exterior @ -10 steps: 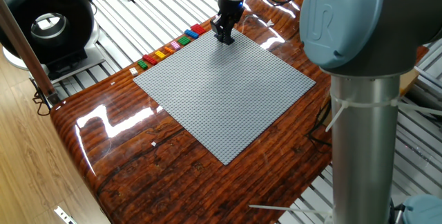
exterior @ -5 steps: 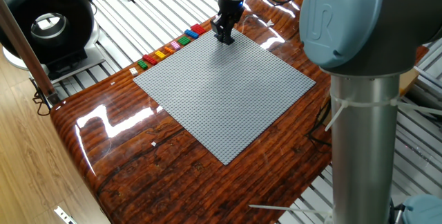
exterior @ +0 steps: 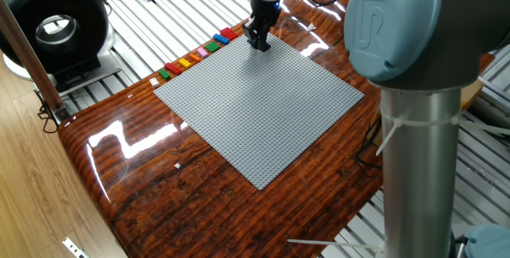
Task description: Build with small Lego blocks
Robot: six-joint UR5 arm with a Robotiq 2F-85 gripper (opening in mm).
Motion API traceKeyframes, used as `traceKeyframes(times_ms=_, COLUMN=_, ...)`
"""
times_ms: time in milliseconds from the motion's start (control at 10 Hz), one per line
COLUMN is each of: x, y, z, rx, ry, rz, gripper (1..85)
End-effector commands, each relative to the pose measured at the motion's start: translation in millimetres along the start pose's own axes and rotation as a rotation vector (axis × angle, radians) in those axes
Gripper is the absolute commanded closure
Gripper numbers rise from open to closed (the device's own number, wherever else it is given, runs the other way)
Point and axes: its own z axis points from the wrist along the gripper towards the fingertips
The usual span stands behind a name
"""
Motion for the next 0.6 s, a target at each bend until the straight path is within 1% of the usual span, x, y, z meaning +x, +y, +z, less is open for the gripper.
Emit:
traceKeyframes(times_ms=0, x=-1.9, y=8.6, z=-2.5, rx=0.008, ry=-0.001, rz=0.059, gripper=84.7)
traceKeyframes(times_ms=100, x=0.2, y=12.4, z=-6.2, rx=-0.041, ry=0.013, rz=0.068, gripper=84.7)
traceKeyframes(times_ms=200, x=1.7, y=14.0, z=-8.7, rx=-0.065, ry=0.023, rz=0.080, gripper=84.7)
traceKeyframes(times_ms=400, x=-0.4, y=17.9, z=-4.8, rx=-0.070, ry=0.016, rz=0.094, gripper=84.7)
traceKeyframes(times_ms=500, x=-1.3, y=17.9, z=-3.5, rx=-0.086, ry=0.011, rz=0.084, gripper=84.7)
